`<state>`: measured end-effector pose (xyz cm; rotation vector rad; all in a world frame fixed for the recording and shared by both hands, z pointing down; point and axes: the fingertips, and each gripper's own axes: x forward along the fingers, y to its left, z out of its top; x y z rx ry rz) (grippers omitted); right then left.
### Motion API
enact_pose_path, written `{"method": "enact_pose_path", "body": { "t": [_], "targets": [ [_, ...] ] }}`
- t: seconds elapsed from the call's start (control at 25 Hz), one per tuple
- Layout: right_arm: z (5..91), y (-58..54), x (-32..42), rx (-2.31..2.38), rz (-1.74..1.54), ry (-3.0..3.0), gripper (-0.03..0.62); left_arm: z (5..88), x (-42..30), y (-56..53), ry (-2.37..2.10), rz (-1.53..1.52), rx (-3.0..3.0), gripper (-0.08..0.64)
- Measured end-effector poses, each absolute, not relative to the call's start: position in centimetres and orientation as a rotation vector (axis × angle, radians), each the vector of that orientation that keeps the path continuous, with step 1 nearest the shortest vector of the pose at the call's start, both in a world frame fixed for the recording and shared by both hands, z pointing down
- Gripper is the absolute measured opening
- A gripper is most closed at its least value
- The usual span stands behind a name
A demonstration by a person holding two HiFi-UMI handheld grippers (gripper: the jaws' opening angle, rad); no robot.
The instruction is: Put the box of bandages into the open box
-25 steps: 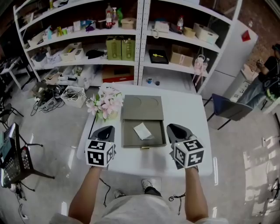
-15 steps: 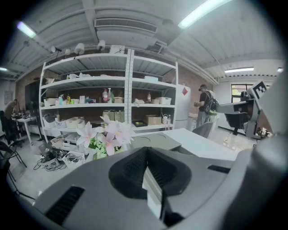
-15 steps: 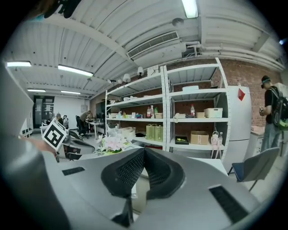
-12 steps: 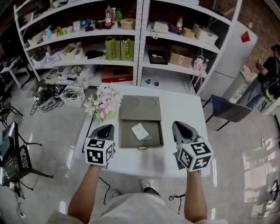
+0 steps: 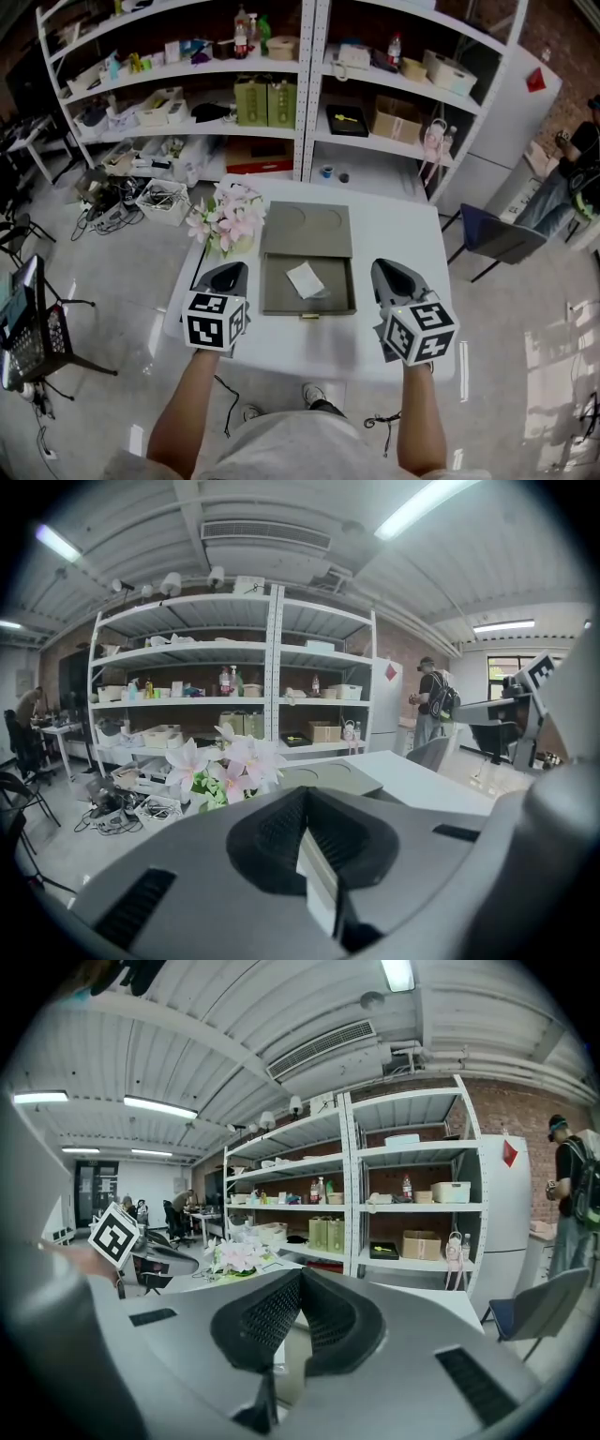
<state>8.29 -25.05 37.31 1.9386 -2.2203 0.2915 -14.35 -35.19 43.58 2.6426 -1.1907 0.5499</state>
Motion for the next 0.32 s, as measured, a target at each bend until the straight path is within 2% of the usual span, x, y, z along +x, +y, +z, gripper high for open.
{"method": "enact_pose_path", "body": {
  "t": [0.32],
  "targets": [
    [37.82, -25.4, 7.88, 1.925, 0.298, -2.225, 0.005, 44.22, -14.64, -35.19, -1.192, 0.561, 2.631, 0.003]
  ]
}}
